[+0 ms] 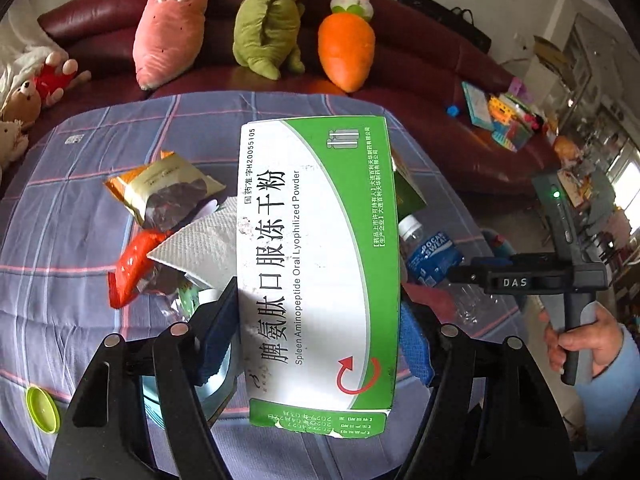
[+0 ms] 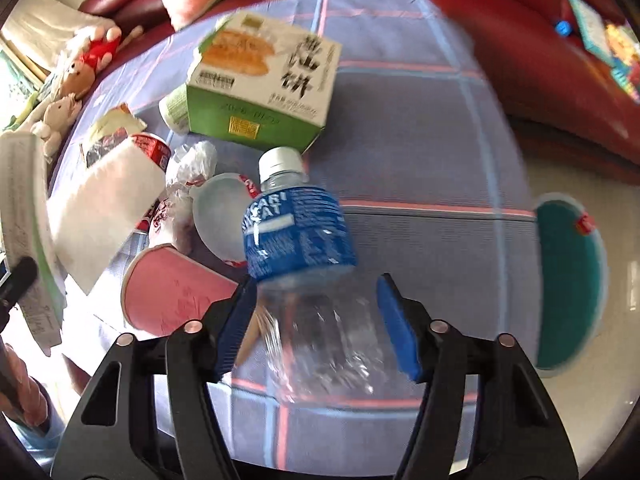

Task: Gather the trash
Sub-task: 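Grasp the green-white medicine box with left tool while right tool grasps the water bottle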

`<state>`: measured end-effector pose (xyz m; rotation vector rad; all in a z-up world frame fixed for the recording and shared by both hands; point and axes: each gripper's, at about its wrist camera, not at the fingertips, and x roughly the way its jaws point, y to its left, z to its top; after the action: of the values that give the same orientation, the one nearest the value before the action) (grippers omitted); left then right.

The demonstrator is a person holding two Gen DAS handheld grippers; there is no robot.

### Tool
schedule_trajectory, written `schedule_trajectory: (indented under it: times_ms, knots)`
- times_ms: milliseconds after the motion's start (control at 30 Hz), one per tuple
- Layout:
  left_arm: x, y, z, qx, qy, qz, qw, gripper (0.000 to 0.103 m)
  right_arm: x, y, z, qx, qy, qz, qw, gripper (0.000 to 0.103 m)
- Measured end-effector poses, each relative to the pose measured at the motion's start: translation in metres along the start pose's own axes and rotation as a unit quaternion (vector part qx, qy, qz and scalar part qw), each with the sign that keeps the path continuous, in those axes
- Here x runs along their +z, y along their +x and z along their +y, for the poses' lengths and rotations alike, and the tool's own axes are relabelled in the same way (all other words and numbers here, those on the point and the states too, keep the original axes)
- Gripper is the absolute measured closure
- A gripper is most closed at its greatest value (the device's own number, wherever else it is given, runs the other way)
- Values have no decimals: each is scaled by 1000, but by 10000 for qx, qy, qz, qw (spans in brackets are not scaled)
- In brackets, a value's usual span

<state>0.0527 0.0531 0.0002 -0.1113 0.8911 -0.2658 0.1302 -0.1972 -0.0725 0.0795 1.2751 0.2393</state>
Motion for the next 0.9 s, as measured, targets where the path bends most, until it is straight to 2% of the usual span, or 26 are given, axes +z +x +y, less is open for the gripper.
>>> schedule_trajectory:
  times_ms: [200,300,400,567,800,900]
  knots:
    - [15,13,5,-64,-129,161,9998,31,18,28,7,119,-106,475,9987,38]
    - [19,19,3,-83,-145,214,9996,31,21,43,7,175,-90,559,9982,40]
    - [24,19,-1,-74,-115,212,9997,31,17,39,8,365,-136,398,9984,40]
    - [34,16,-23,-99,105,166,9998,31,1,8,-5,732,64,50,9973,41]
    - [49,16,-74,-445,453,196,9978,31,-19,-41,-57,1200,706,-564,9887,41]
    - [52,25,-106,-604,726,302,9951,31,-29,-66,-87,1241,993,-927,9829,41]
